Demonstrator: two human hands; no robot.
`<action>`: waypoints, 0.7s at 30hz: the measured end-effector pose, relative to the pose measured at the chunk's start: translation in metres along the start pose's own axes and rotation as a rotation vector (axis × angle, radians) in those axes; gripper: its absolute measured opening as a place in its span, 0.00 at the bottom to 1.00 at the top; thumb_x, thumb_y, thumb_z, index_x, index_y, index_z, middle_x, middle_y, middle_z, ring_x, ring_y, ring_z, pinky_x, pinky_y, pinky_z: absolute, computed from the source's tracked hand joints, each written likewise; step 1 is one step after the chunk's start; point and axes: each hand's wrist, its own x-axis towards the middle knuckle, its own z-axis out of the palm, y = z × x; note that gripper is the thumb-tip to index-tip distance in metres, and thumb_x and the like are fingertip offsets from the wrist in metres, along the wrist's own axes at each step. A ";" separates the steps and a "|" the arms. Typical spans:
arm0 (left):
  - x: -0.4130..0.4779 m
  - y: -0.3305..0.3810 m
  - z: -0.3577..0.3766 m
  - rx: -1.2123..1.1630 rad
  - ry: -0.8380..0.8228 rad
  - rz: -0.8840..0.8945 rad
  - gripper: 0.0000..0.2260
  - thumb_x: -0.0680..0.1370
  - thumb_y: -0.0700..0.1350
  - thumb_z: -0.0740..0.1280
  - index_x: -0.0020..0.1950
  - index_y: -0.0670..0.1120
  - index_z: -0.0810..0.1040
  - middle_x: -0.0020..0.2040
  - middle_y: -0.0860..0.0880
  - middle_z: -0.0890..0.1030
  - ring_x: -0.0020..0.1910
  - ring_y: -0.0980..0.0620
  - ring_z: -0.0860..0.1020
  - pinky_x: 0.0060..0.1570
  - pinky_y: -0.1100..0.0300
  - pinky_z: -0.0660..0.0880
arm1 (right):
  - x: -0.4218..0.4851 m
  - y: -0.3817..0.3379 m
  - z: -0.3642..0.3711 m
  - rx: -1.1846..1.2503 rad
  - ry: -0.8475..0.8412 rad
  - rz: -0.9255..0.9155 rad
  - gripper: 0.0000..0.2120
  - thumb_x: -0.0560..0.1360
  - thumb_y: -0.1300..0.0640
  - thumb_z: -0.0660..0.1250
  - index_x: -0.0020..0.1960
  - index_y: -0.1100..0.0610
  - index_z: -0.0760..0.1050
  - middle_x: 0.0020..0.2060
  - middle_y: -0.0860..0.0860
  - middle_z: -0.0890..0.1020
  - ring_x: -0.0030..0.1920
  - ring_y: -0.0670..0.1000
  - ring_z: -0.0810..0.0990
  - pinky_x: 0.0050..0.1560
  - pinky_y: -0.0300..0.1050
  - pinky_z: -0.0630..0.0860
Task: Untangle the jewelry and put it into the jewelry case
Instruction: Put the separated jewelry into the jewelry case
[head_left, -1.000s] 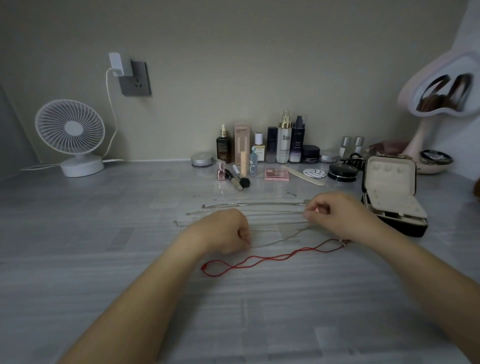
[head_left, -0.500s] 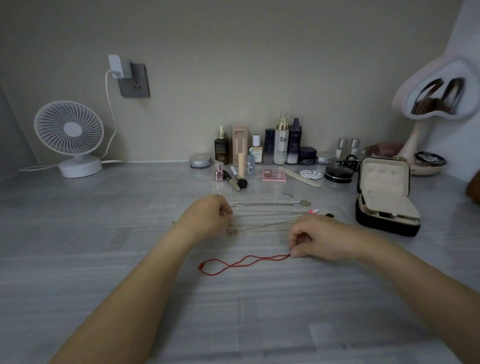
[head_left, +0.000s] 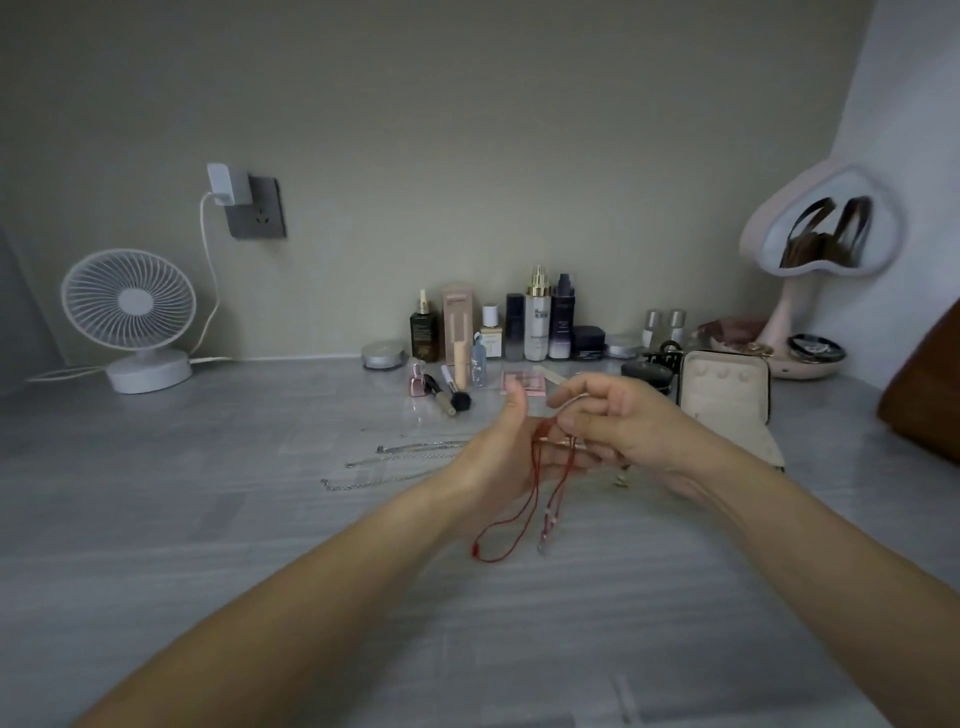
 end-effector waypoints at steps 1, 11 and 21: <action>0.001 0.001 0.000 0.001 -0.003 -0.018 0.38 0.77 0.62 0.33 0.64 0.40 0.71 0.47 0.43 0.80 0.47 0.53 0.80 0.52 0.63 0.75 | 0.000 -0.001 -0.004 -0.002 0.034 0.009 0.08 0.75 0.67 0.64 0.48 0.55 0.74 0.30 0.47 0.81 0.20 0.42 0.64 0.22 0.34 0.59; 0.023 0.001 0.012 0.251 0.017 -0.059 0.11 0.81 0.41 0.57 0.50 0.39 0.77 0.28 0.54 0.70 0.29 0.58 0.71 0.30 0.68 0.67 | -0.014 0.016 -0.044 0.083 0.104 0.201 0.03 0.74 0.61 0.67 0.46 0.60 0.76 0.27 0.50 0.69 0.20 0.42 0.59 0.20 0.34 0.53; 0.054 0.003 0.014 0.435 -0.002 -0.166 0.15 0.81 0.42 0.58 0.38 0.46 0.78 0.29 0.53 0.66 0.28 0.56 0.66 0.33 0.61 0.63 | -0.018 0.031 -0.079 -0.141 0.068 0.172 0.10 0.77 0.59 0.63 0.36 0.58 0.72 0.28 0.52 0.71 0.24 0.44 0.65 0.24 0.34 0.60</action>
